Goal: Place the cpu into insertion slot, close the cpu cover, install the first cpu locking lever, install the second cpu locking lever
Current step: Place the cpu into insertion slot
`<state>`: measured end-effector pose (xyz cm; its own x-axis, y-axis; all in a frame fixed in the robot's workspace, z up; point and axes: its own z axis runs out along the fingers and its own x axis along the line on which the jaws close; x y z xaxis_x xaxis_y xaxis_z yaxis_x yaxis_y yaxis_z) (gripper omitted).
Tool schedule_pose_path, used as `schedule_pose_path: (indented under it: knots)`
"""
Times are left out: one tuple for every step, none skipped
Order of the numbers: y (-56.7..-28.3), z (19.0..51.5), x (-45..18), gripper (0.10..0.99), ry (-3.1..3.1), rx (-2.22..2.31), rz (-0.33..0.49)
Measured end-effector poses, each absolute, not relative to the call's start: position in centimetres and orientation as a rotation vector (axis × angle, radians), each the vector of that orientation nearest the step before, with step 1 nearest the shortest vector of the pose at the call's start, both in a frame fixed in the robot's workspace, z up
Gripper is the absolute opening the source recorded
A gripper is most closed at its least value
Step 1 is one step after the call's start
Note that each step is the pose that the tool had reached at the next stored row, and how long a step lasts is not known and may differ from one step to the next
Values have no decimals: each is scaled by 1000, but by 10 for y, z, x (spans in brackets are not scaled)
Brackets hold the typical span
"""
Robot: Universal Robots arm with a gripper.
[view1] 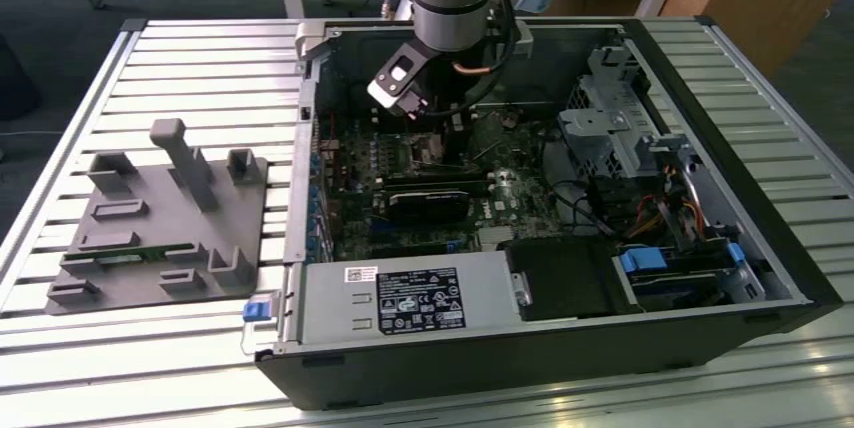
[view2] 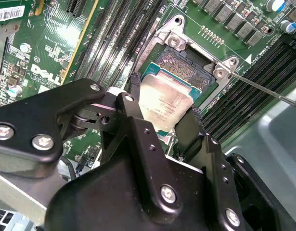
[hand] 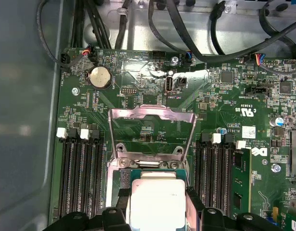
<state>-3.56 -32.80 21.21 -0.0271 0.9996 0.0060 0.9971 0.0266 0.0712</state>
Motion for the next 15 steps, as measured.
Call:
schedule_pose_path:
  knots:
    - [-328, 212, -36, 537, 2218, 2159, 85]
    - [-328, 213, -36, 537, 2218, 2159, 85]
    - [-328, 213, -36, 537, 2218, 2159, 85]
    - [-328, 213, -36, 537, 2218, 2159, 86]
    - [-328, 213, -36, 537, 2217, 2159, 86]
    - [-328, 213, -36, 537, 2215, 2162, 86]
    - [-328, 213, -37, 537, 2210, 2167, 85]
    - [-328, 213, -38, 537, 2205, 2171, 85]
    - [-328, 213, -39, 537, 2204, 2173, 85]
    - [-328, 212, -39, 537, 2204, 2173, 85]
    - [-327, 211, -39, 537, 2204, 2173, 85]
    - [-327, 210, -39, 537, 2204, 2172, 85]
    - [-327, 209, -39, 537, 2204, 2173, 85]
    - [-327, 209, -39, 537, 2204, 2173, 85]
    - [-327, 208, -40, 537, 2204, 2173, 85]
